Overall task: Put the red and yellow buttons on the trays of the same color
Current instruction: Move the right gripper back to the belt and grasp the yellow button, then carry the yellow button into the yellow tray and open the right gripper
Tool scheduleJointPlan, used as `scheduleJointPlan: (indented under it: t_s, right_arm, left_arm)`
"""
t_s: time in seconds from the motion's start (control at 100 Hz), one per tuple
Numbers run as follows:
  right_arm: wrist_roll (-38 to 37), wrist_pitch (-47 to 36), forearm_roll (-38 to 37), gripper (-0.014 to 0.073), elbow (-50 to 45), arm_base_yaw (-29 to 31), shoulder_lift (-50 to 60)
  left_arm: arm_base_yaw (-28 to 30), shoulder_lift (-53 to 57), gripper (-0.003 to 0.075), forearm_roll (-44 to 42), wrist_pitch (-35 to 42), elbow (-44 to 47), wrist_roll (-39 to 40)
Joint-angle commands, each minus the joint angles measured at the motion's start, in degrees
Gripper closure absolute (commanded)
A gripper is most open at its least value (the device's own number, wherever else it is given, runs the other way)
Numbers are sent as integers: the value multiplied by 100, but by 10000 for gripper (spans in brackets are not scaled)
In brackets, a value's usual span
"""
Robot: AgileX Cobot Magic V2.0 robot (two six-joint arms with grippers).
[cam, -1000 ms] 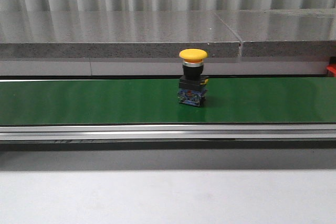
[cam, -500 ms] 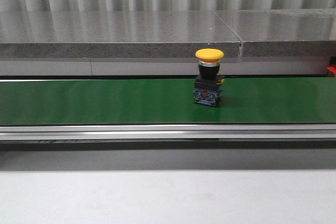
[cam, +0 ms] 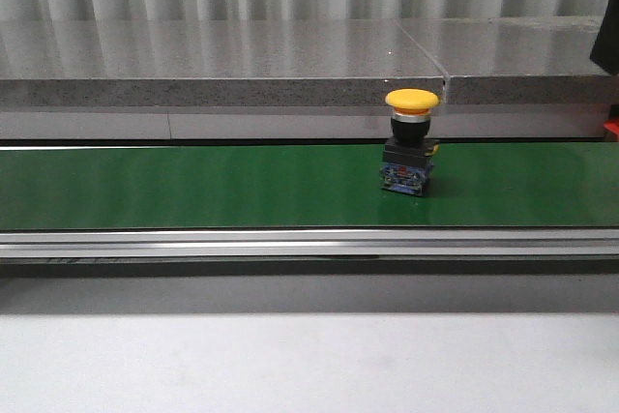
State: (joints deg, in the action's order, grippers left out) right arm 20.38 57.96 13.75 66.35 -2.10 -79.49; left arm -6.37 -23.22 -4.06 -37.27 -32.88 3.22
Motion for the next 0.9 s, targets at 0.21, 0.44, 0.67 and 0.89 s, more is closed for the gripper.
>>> scheduleJointPlan:
  t_s: [0.21, 0.44, 0.67, 0.89]
  right_arm:
    - [431, -466, 282, -29, 127, -715, -333]
    - [450, -1045, 295, -29, 127, -997, -706]
    - [450, -1531, 300, -29, 139, -1180, -967]
    - [450, -2012, 447, -29, 139, -1187, -1040]
  left_arm:
    - [-29, -42, 741, 1, 424, -147, 58]
    - [-29, -42, 741, 1, 424, -147, 58]
    - [-29, -42, 741, 1, 424, -147, 58]
    - [-29, -42, 741, 1, 424, -147, 58]
